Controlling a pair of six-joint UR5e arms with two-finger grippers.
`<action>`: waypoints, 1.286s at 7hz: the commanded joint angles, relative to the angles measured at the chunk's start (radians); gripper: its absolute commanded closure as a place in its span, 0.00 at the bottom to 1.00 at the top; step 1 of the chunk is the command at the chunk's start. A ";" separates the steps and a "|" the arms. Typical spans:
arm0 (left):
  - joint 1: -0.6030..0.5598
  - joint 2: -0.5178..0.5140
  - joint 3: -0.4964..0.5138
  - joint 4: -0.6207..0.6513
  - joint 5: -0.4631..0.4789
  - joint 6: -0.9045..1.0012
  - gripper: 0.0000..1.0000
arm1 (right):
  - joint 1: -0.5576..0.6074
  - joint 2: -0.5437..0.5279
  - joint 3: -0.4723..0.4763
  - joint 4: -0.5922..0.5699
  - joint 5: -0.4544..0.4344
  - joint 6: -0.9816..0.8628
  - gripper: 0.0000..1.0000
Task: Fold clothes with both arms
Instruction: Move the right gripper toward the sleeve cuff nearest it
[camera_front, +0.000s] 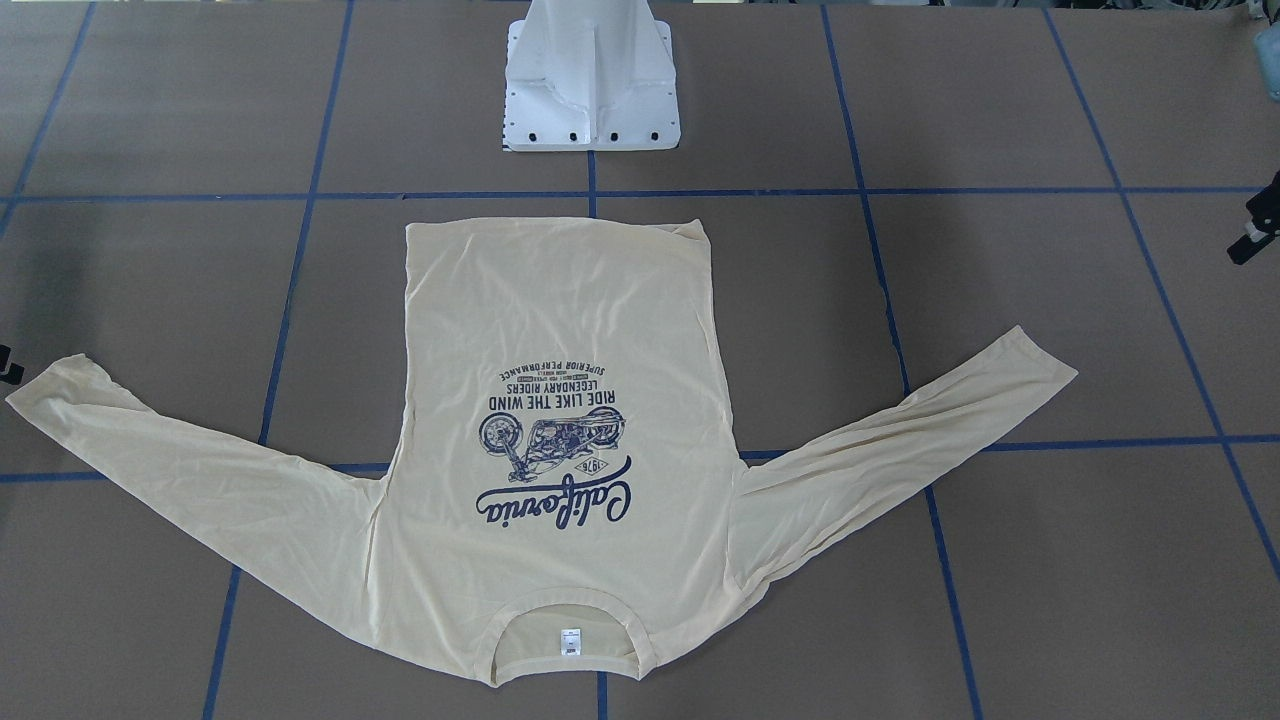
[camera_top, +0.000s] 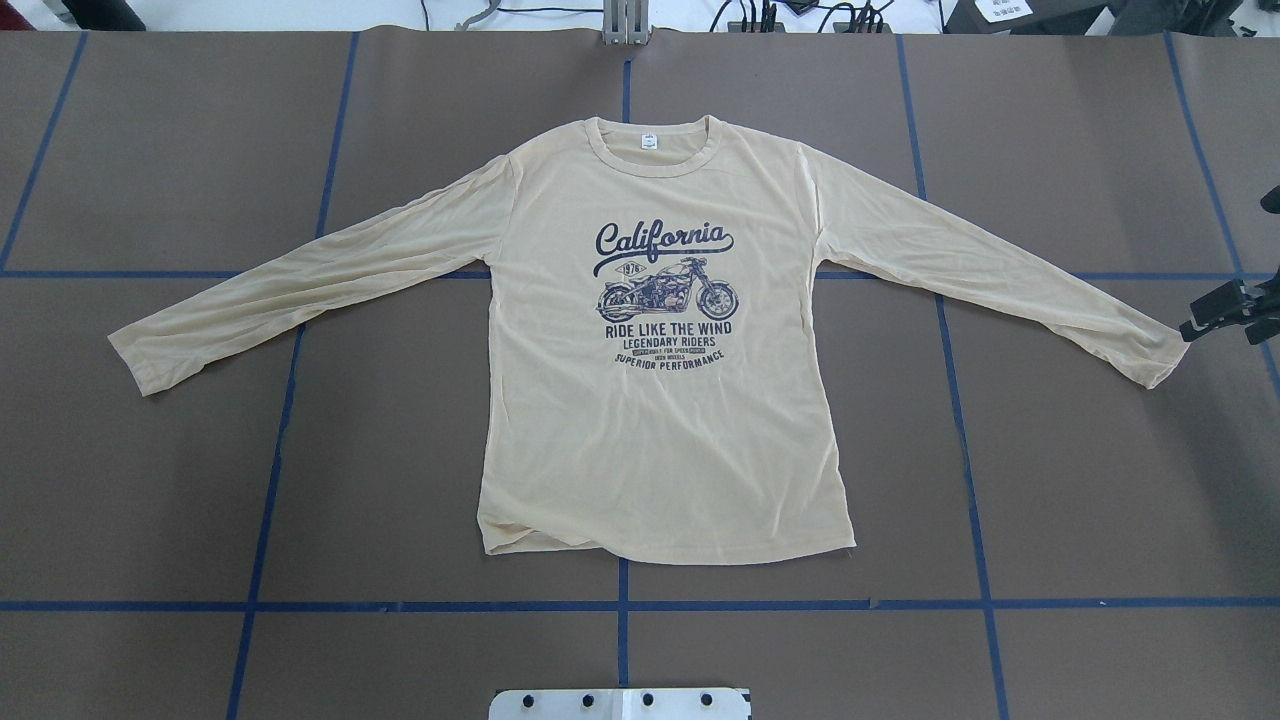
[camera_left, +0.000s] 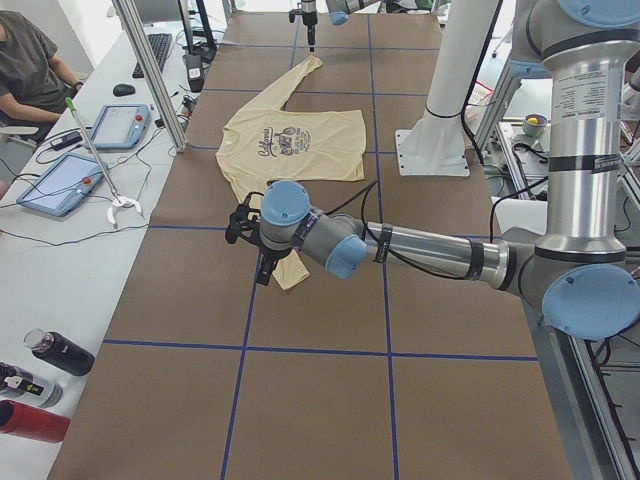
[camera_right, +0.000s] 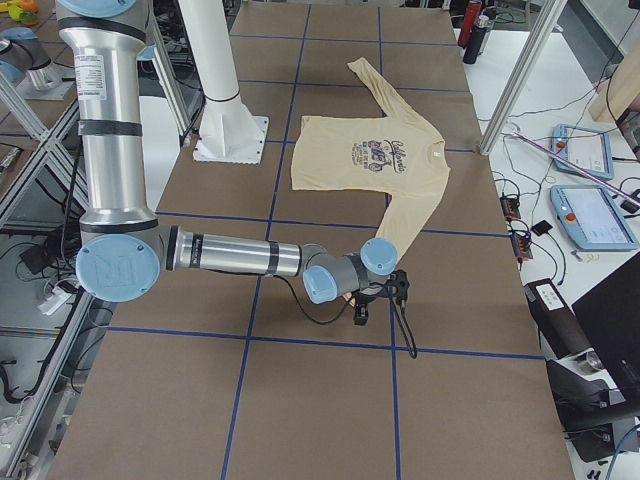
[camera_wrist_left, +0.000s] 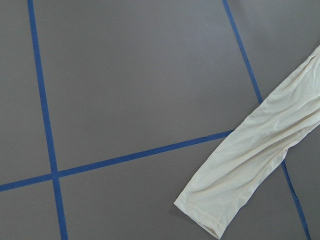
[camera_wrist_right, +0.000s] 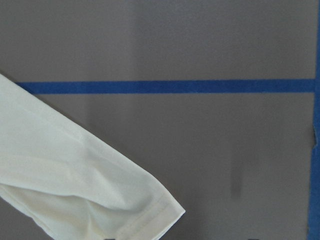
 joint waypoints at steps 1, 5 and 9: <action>0.000 -0.002 0.001 0.000 0.000 0.004 0.00 | -0.021 0.025 -0.031 0.001 -0.009 0.002 0.19; -0.001 -0.007 -0.001 -0.002 0.000 0.004 0.00 | -0.024 0.054 -0.077 0.001 -0.011 0.002 0.28; -0.001 -0.008 -0.001 -0.002 0.001 0.007 0.00 | -0.025 0.056 -0.075 0.001 -0.009 0.006 0.63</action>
